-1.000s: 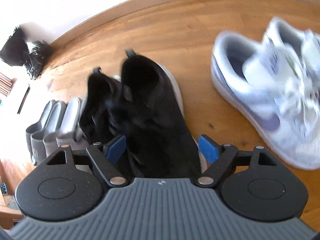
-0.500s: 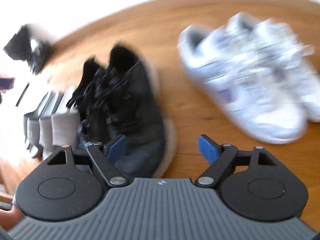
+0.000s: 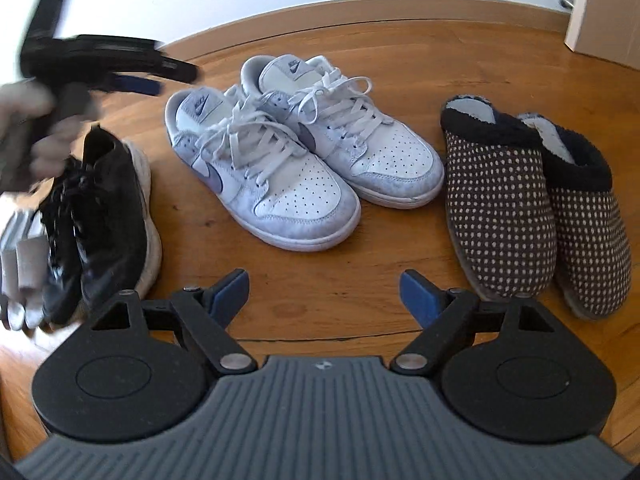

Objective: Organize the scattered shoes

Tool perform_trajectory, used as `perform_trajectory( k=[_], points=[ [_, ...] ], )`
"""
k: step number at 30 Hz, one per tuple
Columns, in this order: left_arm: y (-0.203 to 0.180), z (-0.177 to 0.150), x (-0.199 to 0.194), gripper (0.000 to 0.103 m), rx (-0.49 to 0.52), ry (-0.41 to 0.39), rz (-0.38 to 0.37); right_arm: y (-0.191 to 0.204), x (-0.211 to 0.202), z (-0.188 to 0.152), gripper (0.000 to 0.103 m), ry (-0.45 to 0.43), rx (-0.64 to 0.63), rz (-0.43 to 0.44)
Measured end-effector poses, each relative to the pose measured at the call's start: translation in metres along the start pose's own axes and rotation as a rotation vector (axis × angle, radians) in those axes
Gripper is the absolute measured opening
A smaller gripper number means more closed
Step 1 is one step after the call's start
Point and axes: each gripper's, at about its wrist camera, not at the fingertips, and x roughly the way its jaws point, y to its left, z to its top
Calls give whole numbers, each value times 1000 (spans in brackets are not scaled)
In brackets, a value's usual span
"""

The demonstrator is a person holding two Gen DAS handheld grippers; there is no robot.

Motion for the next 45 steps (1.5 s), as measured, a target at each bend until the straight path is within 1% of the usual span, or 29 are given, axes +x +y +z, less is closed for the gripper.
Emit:
perform_trajectory(
  k=[1, 2, 3, 4, 5, 7, 8, 10, 12, 13, 14, 16, 17, 18, 20, 21, 22, 24, 26, 27, 28, 30, 32, 33, 35, 36, 41, 43, 45],
  points=[
    [1, -2, 4, 49, 2, 12, -29, 0, 3, 1, 84, 5, -8, -6],
    [1, -5, 7, 31, 4, 24, -58, 0, 5, 2, 84, 9, -12, -11],
    [2, -7, 10, 30, 8, 34, -85, -2, 4, 2, 84, 10, -10, -14],
    [-2, -7, 8, 23, 32, 26, -86, -3, 4, 3, 84, 9, -11, -15],
    [-4, -8, 5, 21, 56, 18, -88, -3, 5, 4, 84, 6, -16, -15],
    [-7, -9, -9, 10, 83, 13, -140, 0, 5, 6, 84, -2, -39, -10],
    [-9, -12, -18, 9, 104, 26, -172, 2, 6, 8, 84, -9, -61, 1],
    [-13, -16, -27, 7, 154, 32, -186, 7, 10, 12, 86, -21, -101, 22],
    [-13, -24, -40, 6, 216, 49, -230, 17, 16, 18, 87, -42, -176, 56],
    [-11, -27, -43, 6, 236, 59, -257, 23, 18, 22, 90, -56, -221, 77],
    [-9, -29, -46, 6, 256, 69, -283, 30, 21, 26, 95, -70, -272, 101],
    [1, -32, -47, 7, 258, 93, -311, 48, 29, 33, 102, -104, -414, 142],
    [6, -31, -46, 7, 244, 107, -316, 56, 33, 37, 102, -116, -482, 152],
    [9, -30, -43, 9, 222, 120, -300, 62, 39, 39, 102, -119, -537, 150],
    [16, -28, -44, 19, 181, 126, -259, 80, 61, 50, 102, -108, -702, 150],
    [18, -28, -47, 36, 163, 119, -235, 88, 72, 56, 102, -95, -774, 150],
    [21, -27, -50, 55, 145, 112, -211, 92, 81, 60, 102, -79, -812, 150],
    [25, -31, -70, 67, 131, 58, -184, 103, 107, 74, 102, -27, -903, 158],
    [27, -35, -87, 70, 116, 16, -168, 112, 128, 85, 102, 5, -959, 150],
    [30, -36, -90, 74, 102, 7, -157, 115, 137, 89, 103, 25, -978, 156],
    [32, -37, -93, 76, 88, -2, -145, 118, 145, 93, 102, 63, -985, 184],
    [38, -45, -103, 76, 47, -3, -105, 126, 167, 99, 102, 168, -1004, 247],
    [43, -48, -105, 76, 31, 2, -93, 134, 176, 95, 103, 190, -1028, 230],
    [45, -50, -105, 76, 23, 5, -87, 138, 180, 94, 103, 198, -1003, 214],
    [51, -52, -109, 76, 10, 6, -64, 140, 180, 98, 98, 208, -897, 195],
    [54, -52, -111, 76, 5, 5, -48, 140, 178, 100, 97, 214, -816, 191],
    [64, -49, -128, 76, -13, -33, -32, 143, 174, 107, 94, 258, -463, 170],
    [67, -49, -131, 76, -24, -45, -29, 159, 174, 103, 95, 285, -370, 142],
    [70, -48, -135, 76, -35, -52, -9, 178, 175, 96, 95, 307, -321, 73]
  ],
)
